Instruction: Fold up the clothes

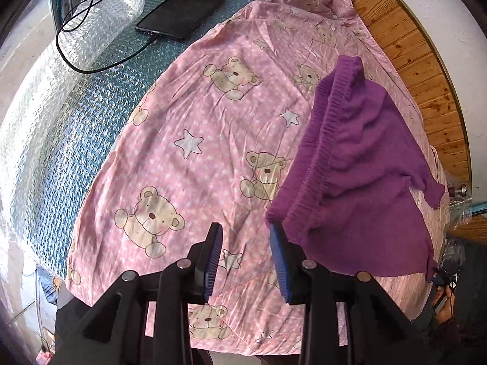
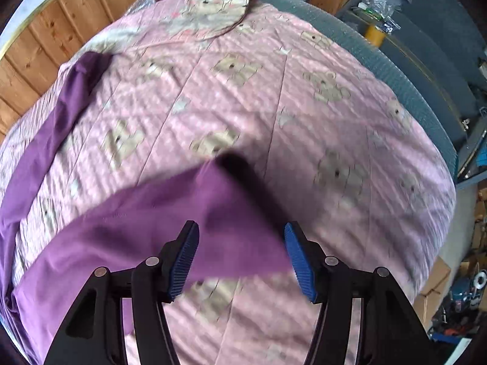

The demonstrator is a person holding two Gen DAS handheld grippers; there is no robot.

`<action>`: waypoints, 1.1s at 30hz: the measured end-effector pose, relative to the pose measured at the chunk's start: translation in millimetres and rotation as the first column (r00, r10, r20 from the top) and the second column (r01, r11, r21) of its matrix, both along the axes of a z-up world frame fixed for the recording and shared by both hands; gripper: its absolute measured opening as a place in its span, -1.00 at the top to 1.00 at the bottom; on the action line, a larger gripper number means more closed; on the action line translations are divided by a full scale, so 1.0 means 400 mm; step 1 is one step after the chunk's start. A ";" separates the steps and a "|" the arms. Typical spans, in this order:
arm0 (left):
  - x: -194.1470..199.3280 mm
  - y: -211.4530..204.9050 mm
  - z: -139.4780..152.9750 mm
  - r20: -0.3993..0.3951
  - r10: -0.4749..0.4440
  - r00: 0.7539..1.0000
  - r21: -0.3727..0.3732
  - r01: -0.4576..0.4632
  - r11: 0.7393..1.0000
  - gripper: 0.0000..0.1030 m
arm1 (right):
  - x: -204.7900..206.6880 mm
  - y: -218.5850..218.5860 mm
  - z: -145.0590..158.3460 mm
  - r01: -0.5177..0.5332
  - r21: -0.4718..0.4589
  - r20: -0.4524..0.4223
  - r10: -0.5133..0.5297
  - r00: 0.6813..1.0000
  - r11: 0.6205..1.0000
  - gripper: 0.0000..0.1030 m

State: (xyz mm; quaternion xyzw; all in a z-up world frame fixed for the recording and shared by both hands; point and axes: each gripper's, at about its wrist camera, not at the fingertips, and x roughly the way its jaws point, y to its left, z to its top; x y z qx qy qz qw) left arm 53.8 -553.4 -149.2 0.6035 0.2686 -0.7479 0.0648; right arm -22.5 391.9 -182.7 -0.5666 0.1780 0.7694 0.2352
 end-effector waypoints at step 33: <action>-0.168 0.719 -0.207 0.087 -0.126 0.988 -0.143 0.137 0.980 0.29 | -0.094 0.082 -0.107 -0.539 0.002 -0.059 0.538 0.841 0.842 0.59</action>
